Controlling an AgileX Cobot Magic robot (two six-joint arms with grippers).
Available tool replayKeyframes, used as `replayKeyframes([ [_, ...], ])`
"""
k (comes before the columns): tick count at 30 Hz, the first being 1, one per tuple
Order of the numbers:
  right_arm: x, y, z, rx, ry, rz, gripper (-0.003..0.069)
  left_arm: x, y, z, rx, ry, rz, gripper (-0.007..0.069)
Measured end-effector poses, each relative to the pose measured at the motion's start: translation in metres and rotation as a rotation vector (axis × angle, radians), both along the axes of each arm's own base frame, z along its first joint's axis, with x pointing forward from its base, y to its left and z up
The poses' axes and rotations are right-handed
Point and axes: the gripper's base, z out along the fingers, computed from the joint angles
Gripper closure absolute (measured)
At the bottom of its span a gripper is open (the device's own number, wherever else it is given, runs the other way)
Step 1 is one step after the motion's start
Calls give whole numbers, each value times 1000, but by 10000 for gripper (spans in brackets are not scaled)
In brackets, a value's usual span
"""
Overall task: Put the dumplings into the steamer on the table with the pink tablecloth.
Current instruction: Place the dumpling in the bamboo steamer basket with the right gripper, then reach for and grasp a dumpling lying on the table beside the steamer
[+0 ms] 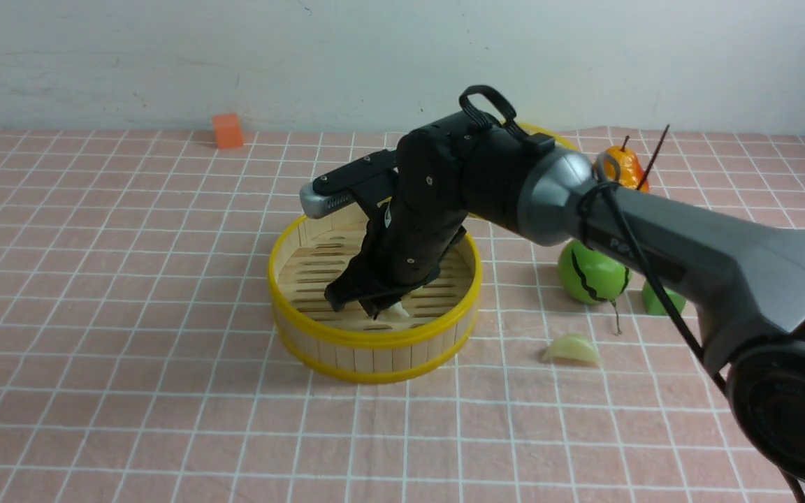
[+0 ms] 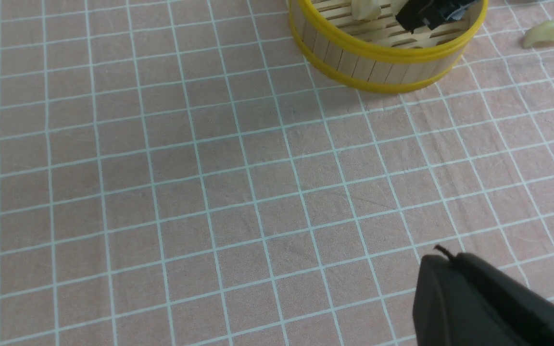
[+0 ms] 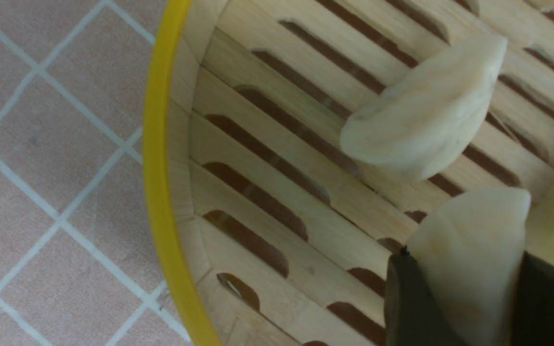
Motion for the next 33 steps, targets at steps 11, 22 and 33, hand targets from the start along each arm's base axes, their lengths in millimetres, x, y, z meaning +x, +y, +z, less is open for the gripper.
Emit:
replayKeyframes([
  [11,-10,-9,39,-46,25,12,145,0,0,0,2,-1,1,635],
  [22,-37,-70,98,-189,17,-33,137,0,0,0,2,0,1,635],
  [33,-41,-153,36,-312,217,-94,137,2,-1,2,-9,-26,-1,627],
])
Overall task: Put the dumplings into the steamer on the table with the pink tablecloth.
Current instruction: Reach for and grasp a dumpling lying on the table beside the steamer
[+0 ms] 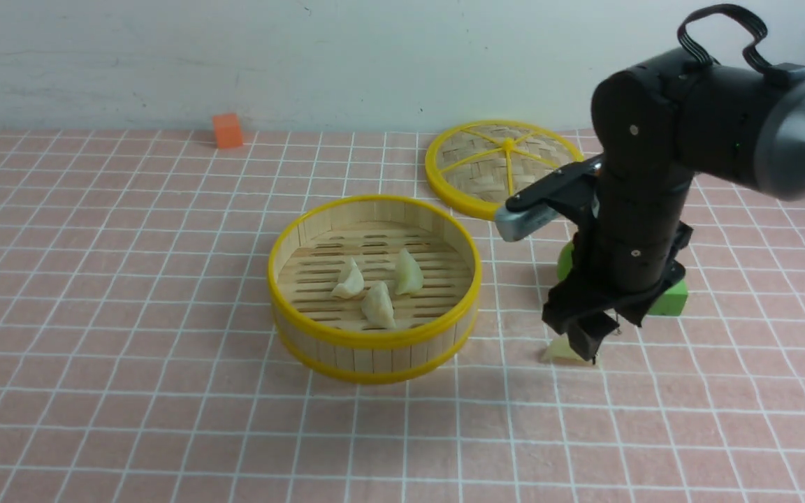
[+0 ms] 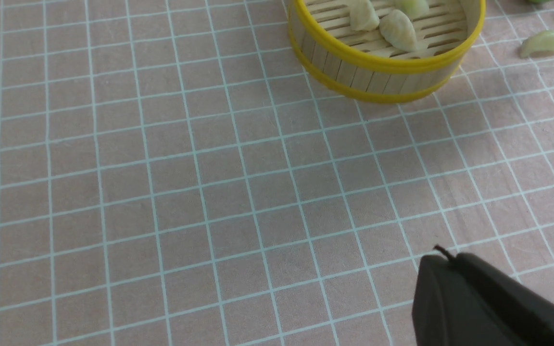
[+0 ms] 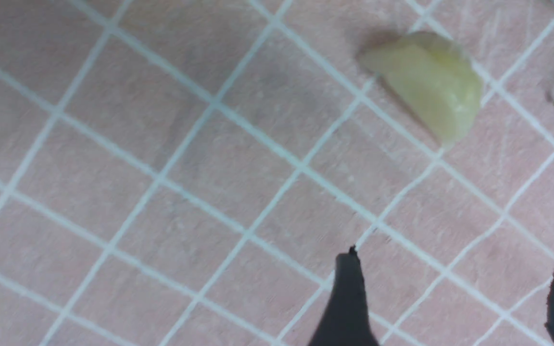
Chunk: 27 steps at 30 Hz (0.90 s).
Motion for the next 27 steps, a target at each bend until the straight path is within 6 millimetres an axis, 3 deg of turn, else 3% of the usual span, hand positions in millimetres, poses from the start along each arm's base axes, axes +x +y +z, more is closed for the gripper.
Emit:
replayKeyframes([
  [5,16,-7,-8,27,-82,2,137,1,0,0,-2,-5,0,627],
  [13,29,1,-48,-16,-42,332,137,1,0,0,-3,-6,-1,622],
  [20,39,4,-77,-39,-41,387,145,1,0,0,-3,-6,-1,614],
  [23,40,3,-80,-51,-50,364,208,1,0,0,-3,-6,-1,610],
  [27,40,2,-79,-61,-42,354,428,0,-1,0,-5,-5,-2,607],
])
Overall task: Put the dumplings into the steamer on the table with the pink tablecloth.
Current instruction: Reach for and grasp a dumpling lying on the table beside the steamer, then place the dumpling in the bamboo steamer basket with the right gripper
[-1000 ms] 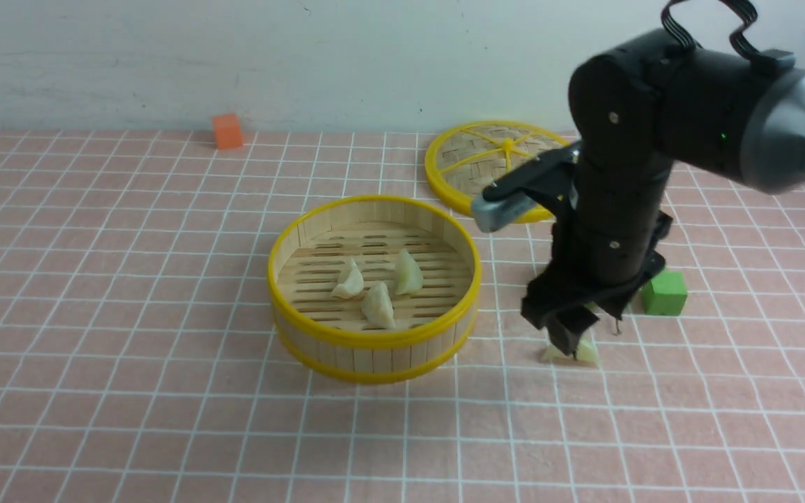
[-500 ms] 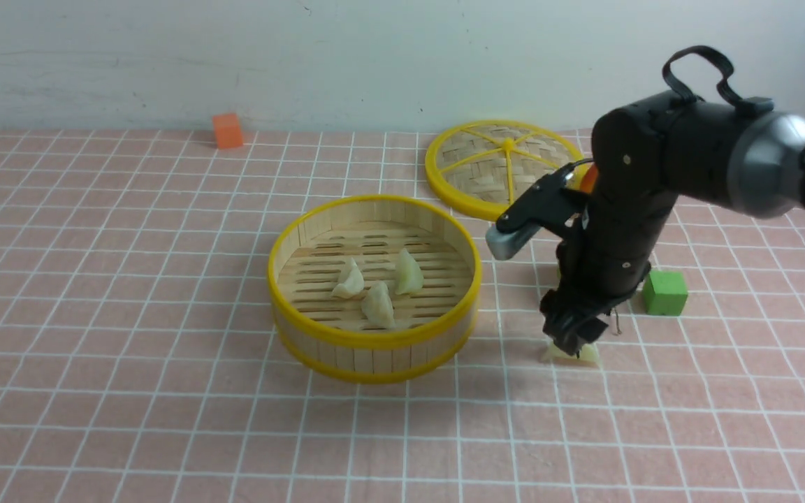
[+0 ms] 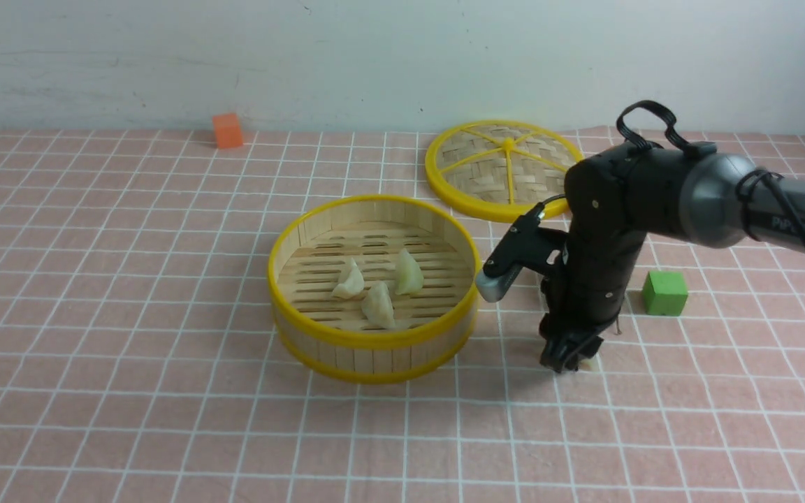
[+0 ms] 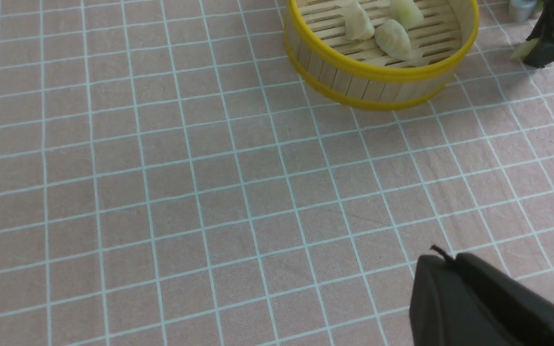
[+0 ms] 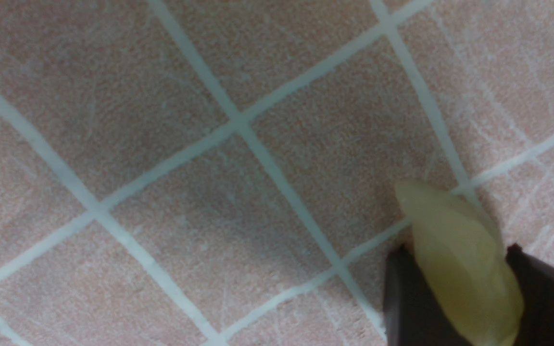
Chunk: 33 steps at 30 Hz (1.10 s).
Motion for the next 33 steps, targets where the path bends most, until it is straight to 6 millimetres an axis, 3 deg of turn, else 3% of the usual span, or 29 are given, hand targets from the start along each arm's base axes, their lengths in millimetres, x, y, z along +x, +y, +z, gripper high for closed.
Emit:
replayKeyframes([
  [4,3,0,9,-11,13,-17,415,0,0,0,-1,-2,0,607],
  [9,9,9,36,32,13,-92,415,1,0,1,-5,-11,-1,607],
  [13,13,37,72,169,-55,-149,415,1,0,1,-6,-12,-1,605],
  [14,13,53,86,242,-94,-165,415,1,0,1,-6,-12,-1,602],
  [18,15,73,100,355,-180,-187,415,1,0,1,-6,-12,-1,596],
  [24,25,85,93,447,-256,-252,415,1,0,1,-6,-12,-1,590],
  [33,43,87,40,386,-236,-346,414,1,0,1,-6,-12,-1,586],
])
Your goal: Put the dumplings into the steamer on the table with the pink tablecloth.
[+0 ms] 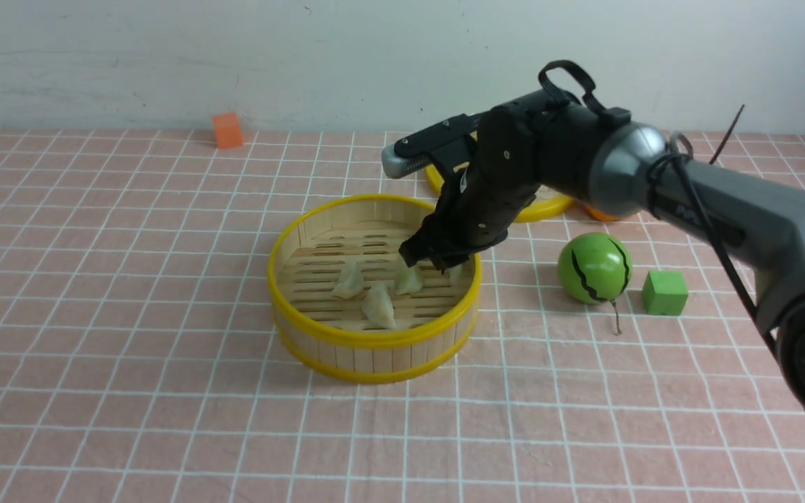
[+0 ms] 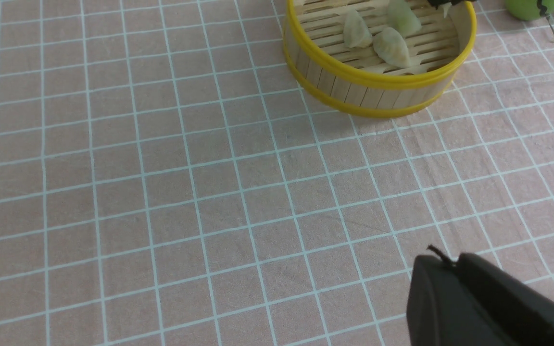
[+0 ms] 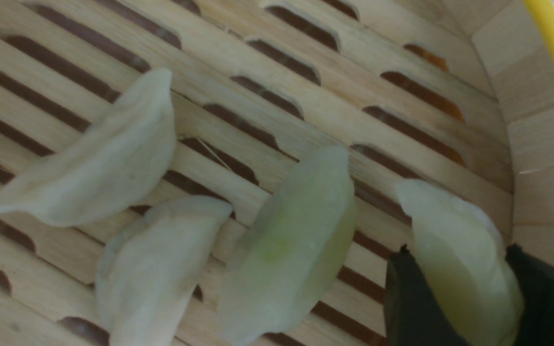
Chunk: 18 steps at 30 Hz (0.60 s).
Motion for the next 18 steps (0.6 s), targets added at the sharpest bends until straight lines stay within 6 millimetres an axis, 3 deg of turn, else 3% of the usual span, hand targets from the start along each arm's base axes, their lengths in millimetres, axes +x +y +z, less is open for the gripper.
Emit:
replayKeyframes([
  [5,1,1,-3,4,2,-6,314,3,-1,-8,12,19,1,585],
  [8,-1,1,3,3,3,-4,226,7,-3,-20,31,54,1,578],
  [10,-3,1,9,2,6,-3,207,8,-3,-24,38,68,1,575],
  [12,-6,-1,26,4,2,-3,190,10,-4,-29,45,80,1,571],
  [15,-20,-8,81,47,-64,-3,228,12,-5,-39,38,60,-3,568],
  [16,-21,-9,85,51,-68,-3,232,12,-5,-41,39,61,-4,568],
  [18,-42,-17,134,114,-133,5,321,8,-4,-53,21,18,-9,568],
])
